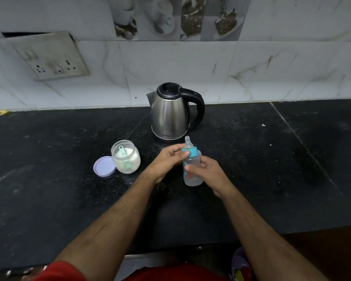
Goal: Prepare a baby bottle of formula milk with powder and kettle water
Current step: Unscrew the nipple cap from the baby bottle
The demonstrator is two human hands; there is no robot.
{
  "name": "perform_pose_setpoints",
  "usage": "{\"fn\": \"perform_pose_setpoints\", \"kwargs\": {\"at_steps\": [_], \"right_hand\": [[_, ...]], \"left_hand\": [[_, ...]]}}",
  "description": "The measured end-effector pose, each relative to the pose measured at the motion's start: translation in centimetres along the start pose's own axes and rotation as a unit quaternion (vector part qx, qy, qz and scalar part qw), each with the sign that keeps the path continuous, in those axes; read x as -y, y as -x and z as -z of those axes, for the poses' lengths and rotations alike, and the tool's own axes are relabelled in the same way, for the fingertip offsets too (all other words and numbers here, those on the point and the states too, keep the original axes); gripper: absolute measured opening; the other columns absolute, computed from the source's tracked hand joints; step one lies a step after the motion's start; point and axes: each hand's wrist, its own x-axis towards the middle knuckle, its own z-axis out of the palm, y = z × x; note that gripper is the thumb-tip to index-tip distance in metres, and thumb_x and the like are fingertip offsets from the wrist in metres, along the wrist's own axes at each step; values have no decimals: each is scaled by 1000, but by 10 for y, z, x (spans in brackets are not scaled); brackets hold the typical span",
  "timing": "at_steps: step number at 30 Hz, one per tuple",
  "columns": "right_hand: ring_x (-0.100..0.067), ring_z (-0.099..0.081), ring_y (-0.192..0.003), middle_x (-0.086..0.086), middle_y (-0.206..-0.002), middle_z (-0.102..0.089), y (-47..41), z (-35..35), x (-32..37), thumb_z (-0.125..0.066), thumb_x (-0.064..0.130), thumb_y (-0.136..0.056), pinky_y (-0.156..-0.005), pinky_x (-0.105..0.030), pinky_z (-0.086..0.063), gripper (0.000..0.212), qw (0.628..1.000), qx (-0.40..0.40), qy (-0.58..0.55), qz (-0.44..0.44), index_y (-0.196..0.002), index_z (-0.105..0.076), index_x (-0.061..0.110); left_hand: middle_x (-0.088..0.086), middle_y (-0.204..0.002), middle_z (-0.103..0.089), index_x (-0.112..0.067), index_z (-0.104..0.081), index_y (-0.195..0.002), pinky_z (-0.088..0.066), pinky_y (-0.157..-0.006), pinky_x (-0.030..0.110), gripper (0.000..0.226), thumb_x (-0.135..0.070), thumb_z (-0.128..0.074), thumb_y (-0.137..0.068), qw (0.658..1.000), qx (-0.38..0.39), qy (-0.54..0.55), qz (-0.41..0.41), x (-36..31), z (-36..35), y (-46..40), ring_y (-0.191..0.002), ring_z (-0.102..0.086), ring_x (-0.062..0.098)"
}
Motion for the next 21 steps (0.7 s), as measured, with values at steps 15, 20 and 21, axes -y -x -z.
{"fn": "perform_pose_setpoints", "kwargs": {"at_steps": [15, 20, 21], "right_hand": [[-21, -62, -78, -9, -90, -67, 6, -50, 16, -57, 22, -94, -51, -23, -45, 18, 984, 160, 57, 60, -112, -62, 23], [-2, -67, -94, 10, -96, -69, 4, -56, 21, -56, 13, -95, -76, -18, -50, 22, 984, 128, 91, 81, -115, -62, 21], [-1, -66, -97, 10, -99, -69, 4, -57, 21, -56, 13, -95, -78, -17, -50, 25, 984, 119, 102, 88, -119, -61, 19]], "left_hand": [[18, -140, -57, -3, -53, -136, -44, -110, 44, 83, -55, -76, -76, 989, 103, 86, 61, -20, 31, 26, -131, -54, 33], [8, -120, -72, -18, -78, -86, -47, -105, 39, 18, -26, -63, -79, 992, 46, 104, 53, -30, 21, 23, -125, -60, 22], [7, -116, -73, -18, -77, -80, -48, -102, 39, 18, -23, -60, -79, 992, 32, 106, 55, -31, 19, 22, -120, -63, 20]]}}
